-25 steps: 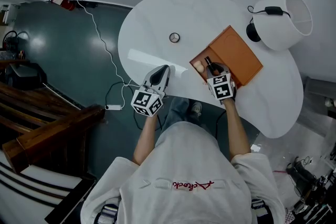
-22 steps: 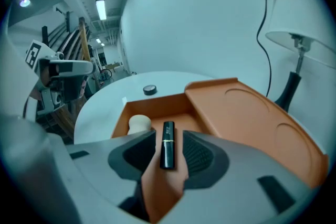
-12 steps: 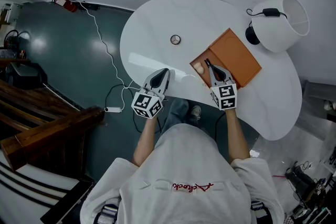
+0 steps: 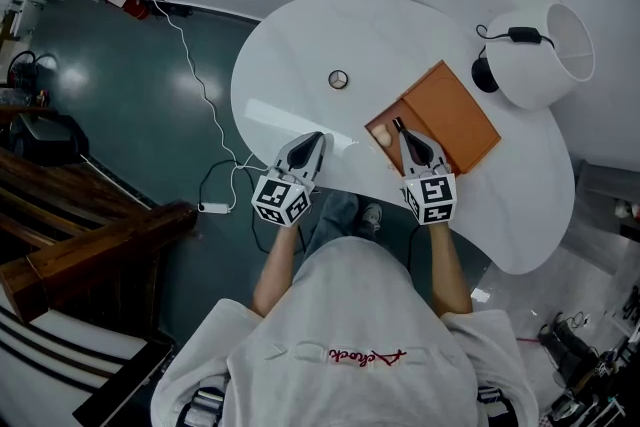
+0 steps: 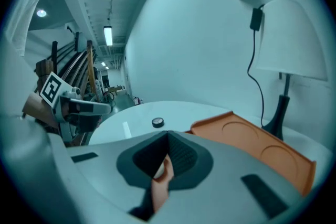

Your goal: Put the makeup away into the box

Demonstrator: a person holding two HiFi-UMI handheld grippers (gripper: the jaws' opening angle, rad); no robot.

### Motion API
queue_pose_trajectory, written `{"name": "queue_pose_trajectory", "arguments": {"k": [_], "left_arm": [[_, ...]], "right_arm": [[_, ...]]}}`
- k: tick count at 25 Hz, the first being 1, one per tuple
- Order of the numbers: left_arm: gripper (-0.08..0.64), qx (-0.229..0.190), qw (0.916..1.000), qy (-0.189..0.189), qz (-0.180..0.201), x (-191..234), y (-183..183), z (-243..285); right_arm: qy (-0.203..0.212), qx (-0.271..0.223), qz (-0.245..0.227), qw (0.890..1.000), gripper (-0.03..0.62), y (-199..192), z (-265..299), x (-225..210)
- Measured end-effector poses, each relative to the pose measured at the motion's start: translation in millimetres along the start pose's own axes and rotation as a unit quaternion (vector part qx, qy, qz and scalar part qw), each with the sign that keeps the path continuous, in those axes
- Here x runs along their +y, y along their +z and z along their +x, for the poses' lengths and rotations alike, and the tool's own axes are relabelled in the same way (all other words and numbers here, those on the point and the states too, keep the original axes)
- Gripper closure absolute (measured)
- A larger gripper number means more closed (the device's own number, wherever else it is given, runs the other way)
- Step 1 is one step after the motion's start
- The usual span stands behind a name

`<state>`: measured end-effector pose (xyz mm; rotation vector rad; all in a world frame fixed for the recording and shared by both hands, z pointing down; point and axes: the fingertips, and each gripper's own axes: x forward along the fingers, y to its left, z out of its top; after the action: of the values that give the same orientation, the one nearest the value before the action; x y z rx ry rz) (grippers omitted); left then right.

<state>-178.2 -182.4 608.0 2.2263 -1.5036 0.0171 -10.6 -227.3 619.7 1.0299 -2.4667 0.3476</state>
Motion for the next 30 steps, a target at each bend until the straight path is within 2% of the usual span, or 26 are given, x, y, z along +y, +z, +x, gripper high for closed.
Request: {"name": "queue_pose_trajectory", "arguments": {"k": [7,22,23,24,25,28,30], "left_arm": [[0.545,0.007,0.9999,-0.006,0.010,6.2,5.3,12.4],[0.543,0.021,0.9996,-0.013,0.012,24.7,-0.1,44.5],[0.522,0.023,0.9996,-0.009,0.013,27.2,-2.3,46.3],[0.393,0.024,0.9996,-0.006,0.017,29.2,-4.4,48.0],[0.313,0.025,0.9994,-0.005,0.024,30.2,-6.7,49.2],[0.305,0.041,0.9979,-0.010,0.049,29.1,-16.3,50.6],[0.305,0.046,0.9977,-0.009,0.049,30.1,-19.9,51.2]], "right_arm": [[0.004,-0.057,-0.018,0.998,0.572,51.3,-28.4,22.4],[-0.004,-0.045,-0.009,0.999,0.572,49.1,-27.6,18.2],[-0.004,-0.044,-0.007,0.999,0.572,48.2,-27.8,17.4],[-0.005,-0.043,-0.006,0.999,0.572,47.6,-27.9,16.8],[-0.004,-0.043,-0.005,0.999,0.572,47.1,-27.8,16.3],[-0.005,-0.039,-0.004,0.999,0.572,44.3,-26.5,15.1],[-0.006,-0.038,-0.005,0.999,0.572,43.8,-25.2,14.7]]}}
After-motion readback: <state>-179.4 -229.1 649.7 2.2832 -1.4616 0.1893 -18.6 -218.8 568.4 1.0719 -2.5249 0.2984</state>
